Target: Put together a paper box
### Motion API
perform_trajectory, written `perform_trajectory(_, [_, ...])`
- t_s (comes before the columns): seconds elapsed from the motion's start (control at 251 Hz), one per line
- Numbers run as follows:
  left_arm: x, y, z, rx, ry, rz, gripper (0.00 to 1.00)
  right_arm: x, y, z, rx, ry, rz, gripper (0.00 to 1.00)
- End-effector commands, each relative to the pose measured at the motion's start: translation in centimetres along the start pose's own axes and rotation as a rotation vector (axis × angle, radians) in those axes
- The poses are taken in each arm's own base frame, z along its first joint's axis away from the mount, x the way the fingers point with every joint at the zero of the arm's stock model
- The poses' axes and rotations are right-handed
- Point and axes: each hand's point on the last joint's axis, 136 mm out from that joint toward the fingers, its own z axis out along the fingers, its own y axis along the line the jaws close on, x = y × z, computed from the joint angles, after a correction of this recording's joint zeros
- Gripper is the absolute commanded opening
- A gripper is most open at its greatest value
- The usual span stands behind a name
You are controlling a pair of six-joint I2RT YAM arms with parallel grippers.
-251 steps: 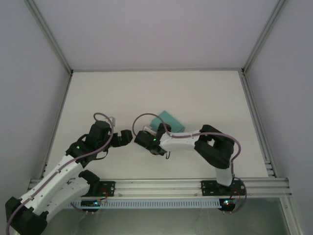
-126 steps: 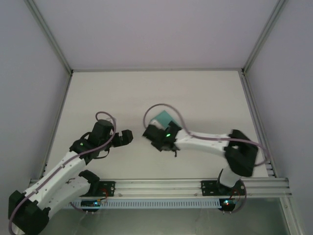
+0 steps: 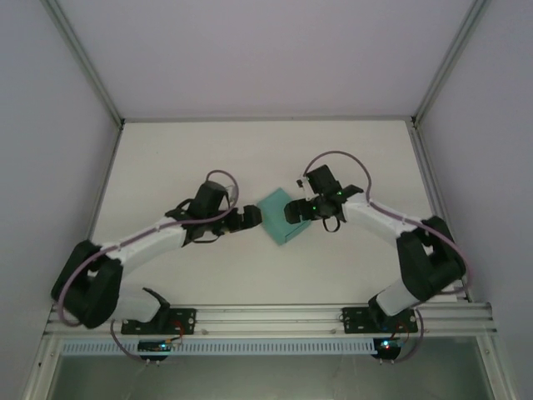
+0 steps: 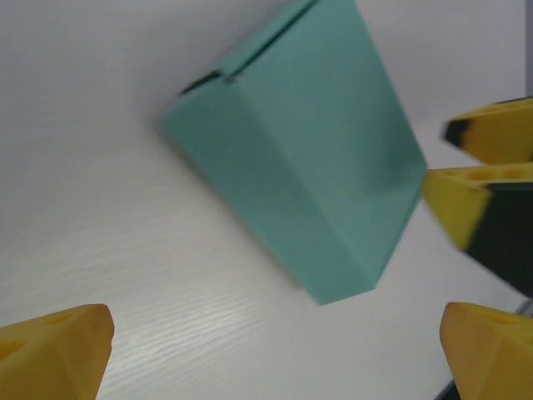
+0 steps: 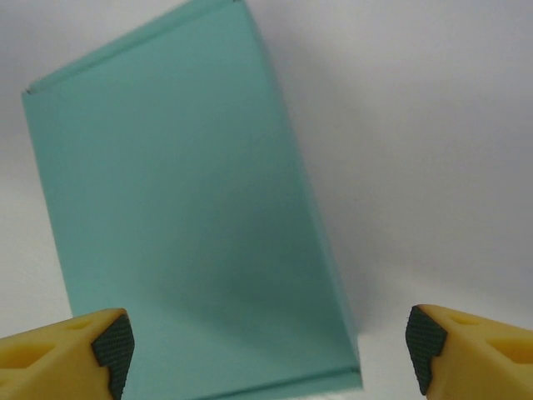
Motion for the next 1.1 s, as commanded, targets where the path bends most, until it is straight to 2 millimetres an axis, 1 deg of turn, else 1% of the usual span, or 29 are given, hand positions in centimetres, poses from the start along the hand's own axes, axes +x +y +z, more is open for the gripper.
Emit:
perform_trajectory(0.0, [-1.5, -3.0, 1.3, 0.09, -0.001, 0.023, 1.0, -1.3, 0.8, 0.8, -0.1, 0.007, 0.029, 0.83])
perform_trajectory(0.06, [-1.6, -2.8, 2.4, 0.077, 0.02, 0.019, 0.96, -1.4, 0.4, 1.4, -0.116, 0.011, 0.051, 0.8])
perform_trajectory(0.184, [-1.7, -3.0, 4.1, 0.093, 0.053, 0.017, 0.92, -0.9, 1.1, 2.3, -0.185, 0.031, 0.057, 0.73])
perform_trajectory(0.251, [-1.9, -2.6, 4.8, 0.067, 0.062, 0.017, 0.9, -0.3, 1.2, 2.6, -0.199, 0.048, 0.058, 0.68])
perform_trajectory(0.315, [-2.1, -2.0, 5.5, 0.033, 0.07, 0.018, 0.86, 0.1, 1.2, 2.9, -0.198, 0.057, 0.071, 0.68])
perform_trajectory(0.379, [-2.2, -1.5, 6.1, 0.006, 0.082, 0.021, 0.82, 0.7, 1.1, 3.2, -0.201, 0.065, 0.086, 0.57])
perform_trajectory(0.419, [-2.4, -1.5, 6.5, -0.001, 0.086, 0.027, 0.79, 1.0, 1.3, 3.3, -0.208, 0.066, 0.095, 0.54])
perform_trajectory(0.531, [-2.4, -1.0, 7.6, -0.025, 0.114, 0.035, 0.72, 2.0, 1.8, 3.6, -0.223, 0.073, 0.114, 0.53])
perform_trajectory(0.667, [-1.6, 0.3, 8.3, -0.073, 0.158, 0.031, 0.7, 2.7, 1.3, 4.1, -0.194, 0.084, 0.144, 0.52])
perform_trajectory(0.75, [-1.2, 1.0, 8.5, -0.087, 0.166, 0.023, 0.68, 2.9, 1.6, 4.4, -0.204, 0.082, 0.151, 0.49])
perform_trajectory(0.822, [-1.1, 1.2, 8.9, -0.086, 0.166, 0.013, 0.66, 3.2, 2.0, 4.7, -0.218, 0.087, 0.155, 0.45])
perform_trajectory(0.978, [-0.9, 1.4, 9.9, -0.081, 0.176, 0.004, 0.61, 3.7, 2.7, 5.2, -0.223, 0.102, 0.151, 0.41])
perform_trajectory(1.098, [-0.5, 1.7, 10.8, -0.077, 0.192, -0.004, 0.55, 4.1, 3.2, 5.6, -0.246, 0.099, 0.171, 0.39])
